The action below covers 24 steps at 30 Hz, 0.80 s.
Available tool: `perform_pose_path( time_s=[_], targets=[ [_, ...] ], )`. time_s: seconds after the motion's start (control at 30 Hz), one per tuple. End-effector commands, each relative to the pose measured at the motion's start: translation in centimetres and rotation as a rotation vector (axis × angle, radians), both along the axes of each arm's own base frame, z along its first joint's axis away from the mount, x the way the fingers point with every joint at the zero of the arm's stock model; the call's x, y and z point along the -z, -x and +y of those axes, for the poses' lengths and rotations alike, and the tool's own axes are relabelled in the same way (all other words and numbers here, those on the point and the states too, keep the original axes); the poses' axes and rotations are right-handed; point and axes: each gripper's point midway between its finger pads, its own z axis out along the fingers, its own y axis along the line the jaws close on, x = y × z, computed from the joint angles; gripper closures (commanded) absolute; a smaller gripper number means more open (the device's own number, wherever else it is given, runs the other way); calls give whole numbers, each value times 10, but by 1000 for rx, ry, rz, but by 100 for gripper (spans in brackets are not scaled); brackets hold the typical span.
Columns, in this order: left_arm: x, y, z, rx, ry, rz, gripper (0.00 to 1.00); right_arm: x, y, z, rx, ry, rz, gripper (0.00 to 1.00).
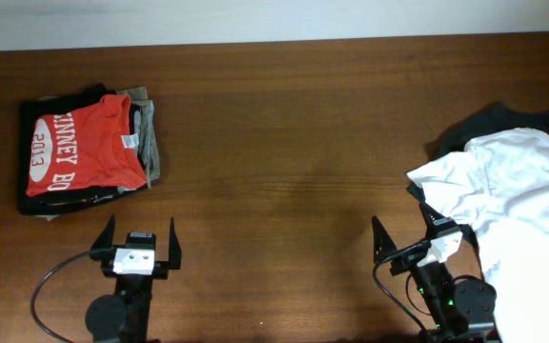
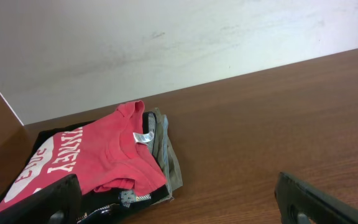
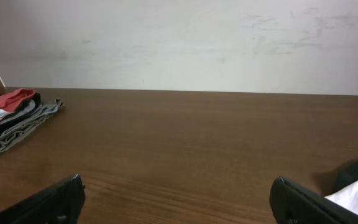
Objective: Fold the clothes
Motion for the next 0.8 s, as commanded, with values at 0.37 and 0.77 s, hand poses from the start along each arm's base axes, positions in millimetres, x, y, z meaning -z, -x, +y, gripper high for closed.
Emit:
perform_pose_path(
  time_s=[0.37, 0.77],
  targets=[
    [-4, 0, 11, -64, -19, -27, 1, -2, 2, 6, -37, -10, -14, 2],
    [-111, 7, -30, 167, 71, -12, 1, -94, 13, 6, -24, -167, 148, 1]
  ],
)
